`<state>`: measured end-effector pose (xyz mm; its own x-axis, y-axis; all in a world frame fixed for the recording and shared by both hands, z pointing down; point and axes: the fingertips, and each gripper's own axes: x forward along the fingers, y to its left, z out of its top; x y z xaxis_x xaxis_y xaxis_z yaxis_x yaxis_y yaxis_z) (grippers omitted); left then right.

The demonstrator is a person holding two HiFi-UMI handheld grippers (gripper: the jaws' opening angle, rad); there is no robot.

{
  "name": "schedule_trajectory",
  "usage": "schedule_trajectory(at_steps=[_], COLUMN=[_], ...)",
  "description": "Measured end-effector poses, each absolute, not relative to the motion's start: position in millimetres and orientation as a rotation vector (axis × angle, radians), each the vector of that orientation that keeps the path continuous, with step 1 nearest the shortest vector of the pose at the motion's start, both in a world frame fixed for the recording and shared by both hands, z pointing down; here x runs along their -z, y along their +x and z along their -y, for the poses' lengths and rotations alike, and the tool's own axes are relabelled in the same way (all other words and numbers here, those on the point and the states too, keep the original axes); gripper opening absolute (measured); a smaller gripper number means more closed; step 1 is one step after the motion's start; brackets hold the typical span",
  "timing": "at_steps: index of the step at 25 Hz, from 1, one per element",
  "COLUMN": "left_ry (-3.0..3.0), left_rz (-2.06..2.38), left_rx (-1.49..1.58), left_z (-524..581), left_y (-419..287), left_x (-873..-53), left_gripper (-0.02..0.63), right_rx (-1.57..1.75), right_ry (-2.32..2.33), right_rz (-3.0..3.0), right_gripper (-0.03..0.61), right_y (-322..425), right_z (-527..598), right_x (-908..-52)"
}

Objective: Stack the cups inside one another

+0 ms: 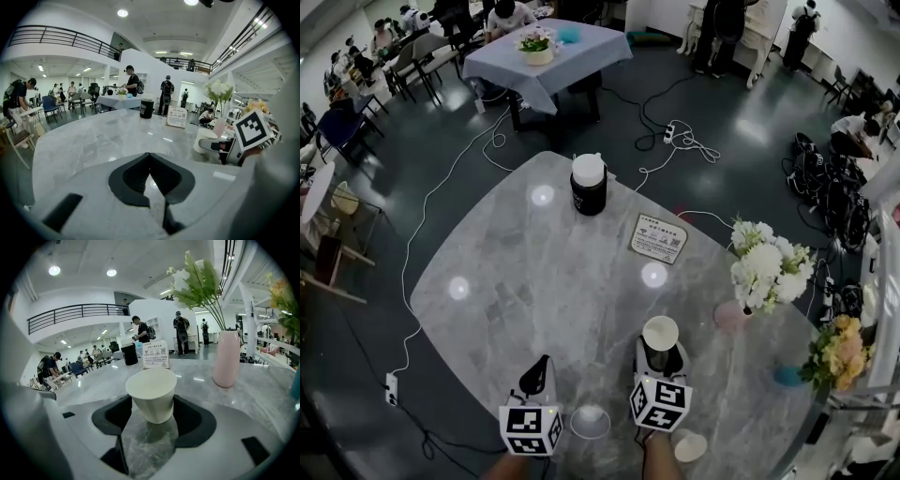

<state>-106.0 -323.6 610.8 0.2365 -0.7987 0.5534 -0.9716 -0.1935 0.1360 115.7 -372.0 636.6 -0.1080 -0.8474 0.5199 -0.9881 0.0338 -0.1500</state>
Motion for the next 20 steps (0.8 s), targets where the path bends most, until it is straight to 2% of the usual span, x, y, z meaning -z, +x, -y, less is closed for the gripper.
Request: schedule_trajectory(at_steps=[20], left_ry=[2.079], left_rz=[1.61], left_rx=[-0.46], left_z=[307], left_y=[-103], left_x=[-592], left_gripper=[-0.005], right_rx=[-0.66], right_ry=[1.893], right_rz=[2.057], right_gripper=[0.244], right_y=[115], right_z=[357], right_x=[-604])
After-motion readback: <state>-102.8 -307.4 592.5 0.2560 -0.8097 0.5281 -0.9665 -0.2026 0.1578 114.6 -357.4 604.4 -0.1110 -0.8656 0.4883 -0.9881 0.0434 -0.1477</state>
